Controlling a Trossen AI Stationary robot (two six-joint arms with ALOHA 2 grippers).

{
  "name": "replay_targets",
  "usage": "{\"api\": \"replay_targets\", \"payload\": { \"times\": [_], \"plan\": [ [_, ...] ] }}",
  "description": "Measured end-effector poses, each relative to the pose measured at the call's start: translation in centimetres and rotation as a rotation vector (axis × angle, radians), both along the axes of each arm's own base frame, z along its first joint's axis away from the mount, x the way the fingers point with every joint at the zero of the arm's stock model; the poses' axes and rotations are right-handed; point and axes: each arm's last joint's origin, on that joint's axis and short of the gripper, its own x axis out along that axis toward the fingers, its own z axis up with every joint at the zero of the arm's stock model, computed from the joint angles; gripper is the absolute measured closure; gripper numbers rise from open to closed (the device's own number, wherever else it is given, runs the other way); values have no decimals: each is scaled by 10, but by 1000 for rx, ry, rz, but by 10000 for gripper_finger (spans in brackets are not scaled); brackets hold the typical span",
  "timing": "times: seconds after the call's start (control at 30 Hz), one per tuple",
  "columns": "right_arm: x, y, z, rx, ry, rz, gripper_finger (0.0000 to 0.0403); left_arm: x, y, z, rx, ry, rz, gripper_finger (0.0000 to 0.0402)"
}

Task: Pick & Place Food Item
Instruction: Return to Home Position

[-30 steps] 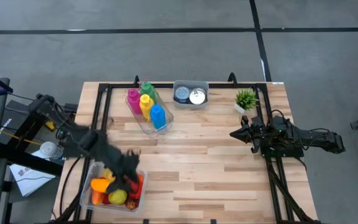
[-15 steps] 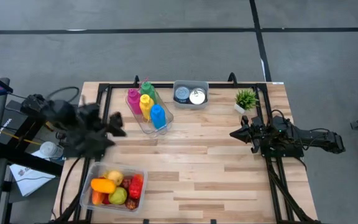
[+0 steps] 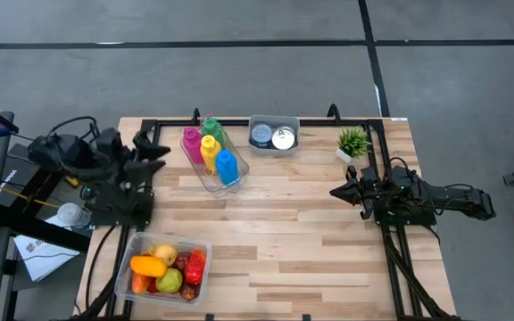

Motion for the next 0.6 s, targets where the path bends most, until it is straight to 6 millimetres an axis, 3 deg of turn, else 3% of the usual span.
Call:
{"api": "replay_targets", "payload": {
  "times": [0.1,0.3,0.6],
  "plan": [
    [0,0,0,0,0,0,391,1,-1,-18,83,17,-2,194],
    [0,0,0,0,0,0,390,-17,2,-51,80,-105,-194,191],
    [0,0,0,0,0,0,390,-23,4,-116,67,-196,-207,192]
  ]
}}
